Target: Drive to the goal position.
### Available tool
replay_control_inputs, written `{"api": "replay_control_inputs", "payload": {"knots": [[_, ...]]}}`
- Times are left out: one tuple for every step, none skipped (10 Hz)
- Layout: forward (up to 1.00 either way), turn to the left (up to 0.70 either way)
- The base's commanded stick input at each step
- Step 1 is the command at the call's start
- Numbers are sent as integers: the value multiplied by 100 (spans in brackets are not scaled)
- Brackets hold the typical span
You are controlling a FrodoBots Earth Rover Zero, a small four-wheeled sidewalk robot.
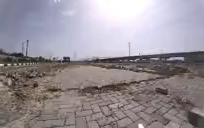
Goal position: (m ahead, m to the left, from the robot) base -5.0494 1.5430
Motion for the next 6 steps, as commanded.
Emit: {"api": "replay_control_inputs", "payload": {"knots": [[-56,0],[-92,0],[-96,0],[-100,0],[-60,0],[-15,0]]}}
